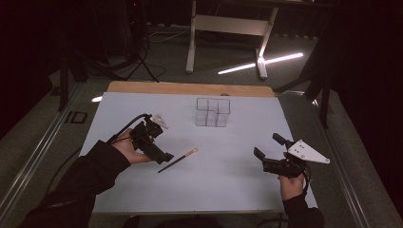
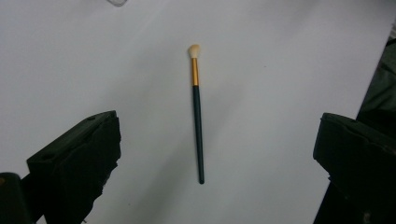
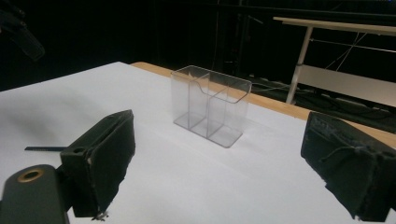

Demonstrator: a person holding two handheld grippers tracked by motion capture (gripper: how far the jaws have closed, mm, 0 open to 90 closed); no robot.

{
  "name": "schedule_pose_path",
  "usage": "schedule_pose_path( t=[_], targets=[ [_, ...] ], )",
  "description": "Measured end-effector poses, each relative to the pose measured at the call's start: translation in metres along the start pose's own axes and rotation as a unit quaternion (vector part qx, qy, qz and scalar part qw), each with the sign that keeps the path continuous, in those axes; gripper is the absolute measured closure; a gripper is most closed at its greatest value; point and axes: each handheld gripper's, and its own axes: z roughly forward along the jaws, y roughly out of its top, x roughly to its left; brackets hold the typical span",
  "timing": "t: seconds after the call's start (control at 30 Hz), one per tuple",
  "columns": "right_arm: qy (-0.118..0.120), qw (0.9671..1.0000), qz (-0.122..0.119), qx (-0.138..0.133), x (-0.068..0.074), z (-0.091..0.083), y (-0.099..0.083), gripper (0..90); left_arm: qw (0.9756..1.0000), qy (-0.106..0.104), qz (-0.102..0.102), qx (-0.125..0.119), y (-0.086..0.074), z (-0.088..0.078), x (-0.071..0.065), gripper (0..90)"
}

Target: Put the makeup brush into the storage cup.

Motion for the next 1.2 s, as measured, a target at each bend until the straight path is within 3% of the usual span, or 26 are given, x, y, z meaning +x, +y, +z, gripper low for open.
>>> schedule_pose_path(
  t=[0.17,0.37,0.47,0.67,0.7,0.8,0.83,1.03,1.2],
  targets=[
    [0.002,1.0000,-0.001,0.001,0.000,0.000,0.000,9.7,0.9997,-0.004,0.008,0.024,0.002,0.012,0.000,1.2],
    [0.004,1.0000,-0.002,0.002,0.000,0.001,0.000,9.8,0.9994,-0.010,0.009,0.031,0.002,0.024,0.000,1.2],
    [0.004,1.0000,-0.002,0.002,0.000,0.001,0.000,9.8,0.9993,-0.018,0.003,0.032,0.003,0.029,0.000,1.2],
    [0.005,1.0000,-0.003,0.004,0.000,0.001,0.000,9.8,0.9990,-0.011,-0.014,0.041,0.004,0.041,0.000,5.4],
    [0.006,1.0000,-0.004,0.005,0.001,0.001,0.000,9.8,0.9989,-0.003,-0.013,0.045,0.004,0.043,0.000,5.9],
    [0.006,1.0000,-0.003,0.006,0.000,0.002,0.000,9.8,0.9982,0.002,-0.015,0.058,0.003,0.048,0.000,12.6],
    [0.007,1.0000,-0.003,0.006,0.000,0.002,-0.001,9.8,0.9979,0.004,-0.025,0.060,0.002,0.051,0.001,14.9],
    [0.007,0.9999,-0.003,0.006,0.000,0.002,0.000,9.8,0.9960,0.013,-0.042,0.077,-0.003,0.063,0.003,25.6],
    [0.010,0.9999,-0.004,0.009,0.000,0.003,-0.001,9.8,0.9953,0.004,-0.037,0.090,-0.005,0.072,0.001,35.5]
  ],
)
